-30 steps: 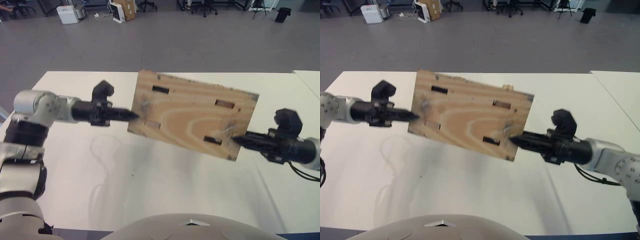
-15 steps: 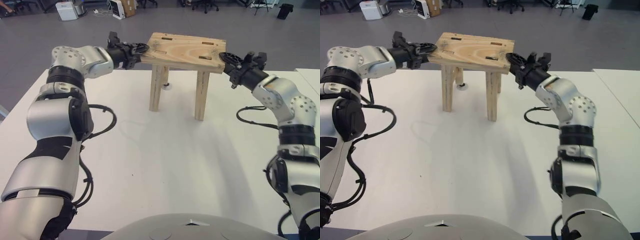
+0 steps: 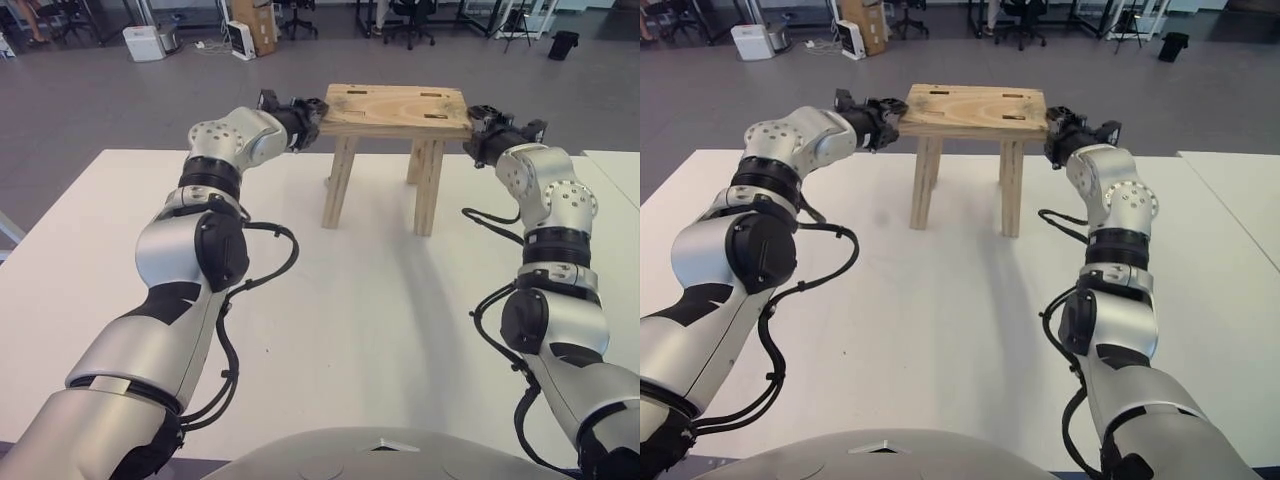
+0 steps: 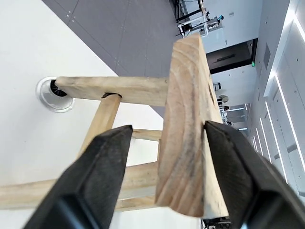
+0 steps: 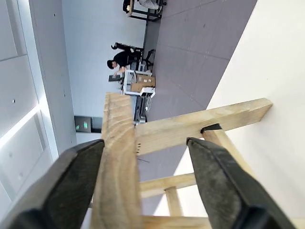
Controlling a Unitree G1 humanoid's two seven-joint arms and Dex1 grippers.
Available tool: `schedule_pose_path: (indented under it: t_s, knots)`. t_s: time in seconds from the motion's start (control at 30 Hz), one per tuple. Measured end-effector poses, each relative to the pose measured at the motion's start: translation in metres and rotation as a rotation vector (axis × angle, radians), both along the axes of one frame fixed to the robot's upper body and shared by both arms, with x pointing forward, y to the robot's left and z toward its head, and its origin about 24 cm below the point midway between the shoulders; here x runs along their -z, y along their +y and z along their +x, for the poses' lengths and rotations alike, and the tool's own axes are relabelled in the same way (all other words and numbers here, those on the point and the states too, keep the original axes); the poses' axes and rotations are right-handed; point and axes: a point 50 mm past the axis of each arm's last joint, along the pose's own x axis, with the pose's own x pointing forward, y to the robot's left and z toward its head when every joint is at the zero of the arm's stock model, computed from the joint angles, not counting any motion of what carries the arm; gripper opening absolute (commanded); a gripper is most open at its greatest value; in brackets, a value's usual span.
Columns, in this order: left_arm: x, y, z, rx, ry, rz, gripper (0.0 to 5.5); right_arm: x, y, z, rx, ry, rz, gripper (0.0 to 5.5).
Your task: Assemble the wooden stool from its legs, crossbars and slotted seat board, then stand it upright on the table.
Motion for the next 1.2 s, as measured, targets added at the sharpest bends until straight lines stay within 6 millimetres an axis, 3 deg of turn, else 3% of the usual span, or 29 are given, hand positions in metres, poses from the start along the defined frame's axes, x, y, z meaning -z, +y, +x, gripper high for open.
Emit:
schedule_pose_path:
  t_s: [0.03, 0.1, 0.17, 0.23, 0.3, 0.37, 0.43, 0.47, 0.53, 0.67, 0.8, 0.93, 1.2]
  knots:
    - [-0.006, 0.011, 0.0, 0.0, -0.094, 0.092, 3.34, 0.009, -0.01, -0.009, -0.01, 0.014, -0.08, 3.64]
    - [-0.018, 0.027, -0.003, -0.033, -0.272, 0.16, 3.34, -0.031, -0.03, -0.015, 0.016, -0.147, -0.245, 3.64]
    - [-0.04, 0.039, -0.011, -0.098, -0.505, 0.12, 3.34, -0.07, -0.034, -0.025, 0.018, -0.342, -0.308, 3.64]
    - [-0.049, 0.054, -0.026, -0.174, -0.677, 0.121, 3.34, -0.078, -0.031, -0.037, 0.003, -0.43, -0.399, 3.64]
    - [-0.017, 0.073, -0.044, -0.239, -0.712, 0.173, 3.34, -0.038, -0.034, -0.05, -0.017, -0.331, -0.524, 3.64]
    - [0.043, 0.094, -0.068, -0.31, -0.646, 0.342, 3.34, 0.029, -0.037, -0.072, -0.054, -0.129, -0.717, 3.64]
    - [0.108, 0.117, -0.098, -0.368, -0.511, 0.538, 3.34, 0.1, -0.034, -0.106, -0.092, 0.081, -0.839, 3.64]
    - [0.123, 0.122, -0.106, -0.405, -0.476, 0.58, 3.34, 0.119, -0.031, -0.117, -0.098, 0.134, -0.882, 3.64]
    - [0.125, 0.12, -0.107, -0.429, -0.517, 0.627, 3.34, 0.122, -0.031, -0.117, -0.064, 0.123, -0.942, 3.64]
    - [0.139, 0.096, -0.108, -0.402, -0.536, 0.603, 3.34, 0.122, -0.02, -0.107, -0.057, 0.075, -0.958, 3.64]
    - [0.149, 0.098, -0.119, -0.421, -0.505, 0.634, 3.34, 0.128, -0.008, -0.101, -0.109, 0.055, -0.969, 3.64]
    - [0.139, 0.092, -0.118, -0.39, -0.567, 0.637, 3.34, 0.13, 0.002, -0.094, -0.154, 0.03, -0.992, 3.64]
    - [0.139, 0.093, -0.117, -0.401, -0.556, 0.633, 3.34, 0.132, 0.021, -0.086, -0.23, -0.041, -1.015, 3.64]
